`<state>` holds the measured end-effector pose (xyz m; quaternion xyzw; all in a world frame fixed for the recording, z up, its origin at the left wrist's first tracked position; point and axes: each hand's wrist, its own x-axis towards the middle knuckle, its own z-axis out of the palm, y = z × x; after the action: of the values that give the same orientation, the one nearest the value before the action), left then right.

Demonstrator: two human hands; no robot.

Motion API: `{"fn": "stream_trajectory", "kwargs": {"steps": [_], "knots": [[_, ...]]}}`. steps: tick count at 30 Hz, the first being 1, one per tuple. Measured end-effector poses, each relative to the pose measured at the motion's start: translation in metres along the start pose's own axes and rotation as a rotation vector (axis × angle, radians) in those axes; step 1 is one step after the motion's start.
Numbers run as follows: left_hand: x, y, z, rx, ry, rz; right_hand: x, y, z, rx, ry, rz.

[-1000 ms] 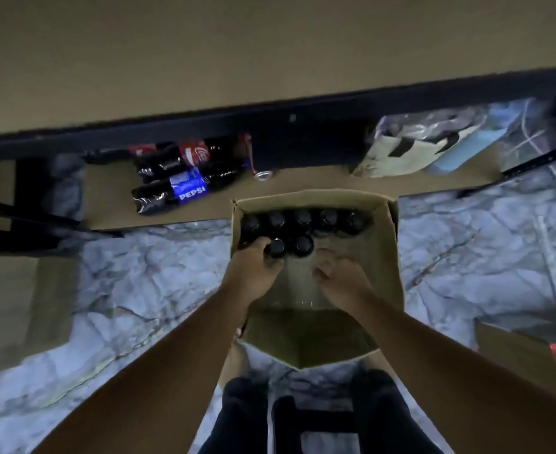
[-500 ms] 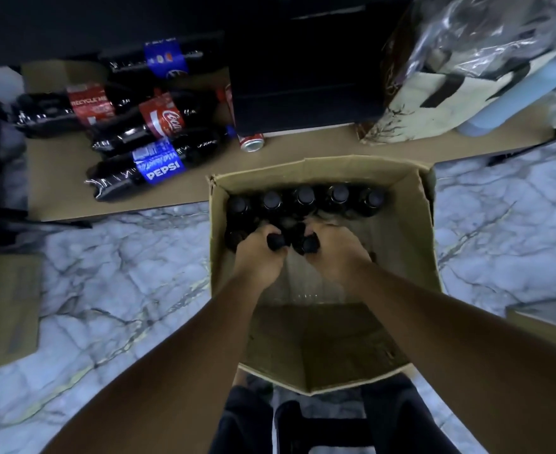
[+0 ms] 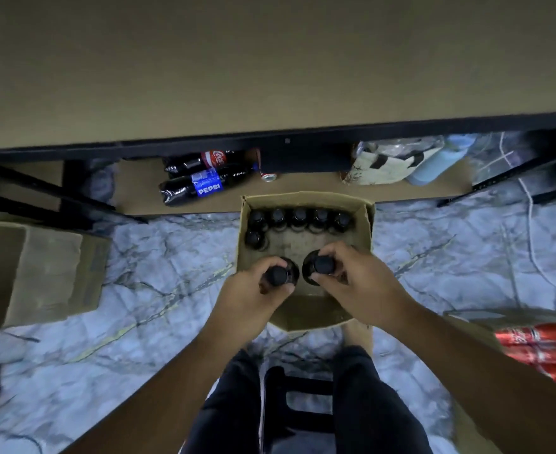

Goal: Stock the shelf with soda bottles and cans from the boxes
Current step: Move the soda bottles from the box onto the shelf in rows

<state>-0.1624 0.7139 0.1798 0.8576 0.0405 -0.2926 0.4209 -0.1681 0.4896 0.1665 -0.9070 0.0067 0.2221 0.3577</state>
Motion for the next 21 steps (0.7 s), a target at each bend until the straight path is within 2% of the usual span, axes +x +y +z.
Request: {"fn": "stream_trajectory", "kwargs": {"steps": [13, 17, 21], "knots": [[-0.184, 0.227, -0.195, -0.095, 0.267, 0.382, -0.122, -0.237, -0.216, 0.116, 0.317, -0.431], [-0.215, 0.288, -0.257, -0.066, 0.37, 0.57, -0.134, -0.306, -0.276, 0.086, 0.399, -0.581], [-0.228, 0.333, -0.31, -0.006, 0.42, 0.711, -0.137, -0.365, -0.326, 0.064, 0.465, -0.654]]}}
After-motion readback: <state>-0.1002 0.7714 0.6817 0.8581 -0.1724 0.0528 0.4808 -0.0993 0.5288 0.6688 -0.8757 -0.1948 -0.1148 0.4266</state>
